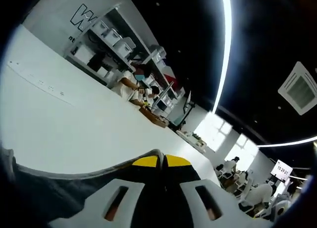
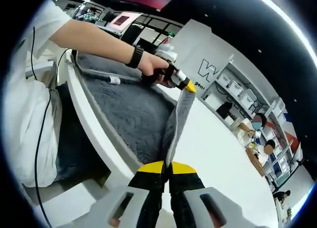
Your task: Open the folded towel by lifting each exposed corner and separating the folded layers until the towel lies flat within the target outline without major curled edges
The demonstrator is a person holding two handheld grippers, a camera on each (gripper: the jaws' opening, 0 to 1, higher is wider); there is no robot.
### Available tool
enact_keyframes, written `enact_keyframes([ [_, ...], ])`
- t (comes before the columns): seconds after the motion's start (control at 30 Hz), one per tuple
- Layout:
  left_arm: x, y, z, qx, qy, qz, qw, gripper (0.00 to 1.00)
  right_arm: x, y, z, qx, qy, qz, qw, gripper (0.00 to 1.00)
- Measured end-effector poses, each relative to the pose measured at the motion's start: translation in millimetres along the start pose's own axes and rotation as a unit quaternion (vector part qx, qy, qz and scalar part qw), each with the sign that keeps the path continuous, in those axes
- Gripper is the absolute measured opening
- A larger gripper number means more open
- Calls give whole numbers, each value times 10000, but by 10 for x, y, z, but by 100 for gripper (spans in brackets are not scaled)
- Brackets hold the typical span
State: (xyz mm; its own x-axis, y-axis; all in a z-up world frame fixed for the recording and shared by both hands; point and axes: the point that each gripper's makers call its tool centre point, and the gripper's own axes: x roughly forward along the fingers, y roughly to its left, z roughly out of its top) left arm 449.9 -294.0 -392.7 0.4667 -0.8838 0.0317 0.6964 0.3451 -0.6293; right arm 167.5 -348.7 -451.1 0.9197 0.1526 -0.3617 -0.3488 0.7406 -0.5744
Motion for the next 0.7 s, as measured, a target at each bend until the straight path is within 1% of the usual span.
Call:
enact_keyframes([
  [0.1, 24, 10, 6, -12, 9, 16, 10000, 2, 12, 12, -50, -23, 100, 18, 9999, 0],
  [0.13, 82, 8, 2, -4, 41, 1, 10000, 2, 21, 40, -84, -39, 164, 109, 9998, 0],
  [0.3, 123, -36, -17, 19, 63, -17, 10000, 3, 36, 32, -122, 15, 215, 127, 9997, 0],
  [0.37, 162, -36, -30, 4, 118, -24, 9999, 6, 33, 32, -131, 24, 230, 130, 9996, 0],
  [0.47, 172, -42, -31, 14, 119, -40, 9999, 18, 30, 31, -132, 45, 228, 137, 9996, 0],
  [0.5, 175, -44, -31, 18, 119, -46, 9999, 19, 29, 30, -134, 50, 230, 141, 9996, 0],
  [0.53, 181, -58, -27, 28, 132, -40, 9999, 18, 28, 27, -136, 51, 233, 138, 9996, 0],
  [0.57, 255, -45, -4, 70, 155, -49, 9998, 18, 27, 24, -139, 51, 236, 135, 9996, 0],
  [0.6, 264, -58, -11, -5, 219, -116, 9997, 19, 27, 22, -143, 62, 238, 133, 9996, 0],
  [0.67, 290, -71, -19, -232, 211, -237, 9992, 21, 31, 13, -151, 78, 237, 124, 9996, 0],
  [0.7, 279, -73, -45, -292, 241, -246, 9990, 23, 36, 7, -155, 102, 239, 119, 9996, 0],
])
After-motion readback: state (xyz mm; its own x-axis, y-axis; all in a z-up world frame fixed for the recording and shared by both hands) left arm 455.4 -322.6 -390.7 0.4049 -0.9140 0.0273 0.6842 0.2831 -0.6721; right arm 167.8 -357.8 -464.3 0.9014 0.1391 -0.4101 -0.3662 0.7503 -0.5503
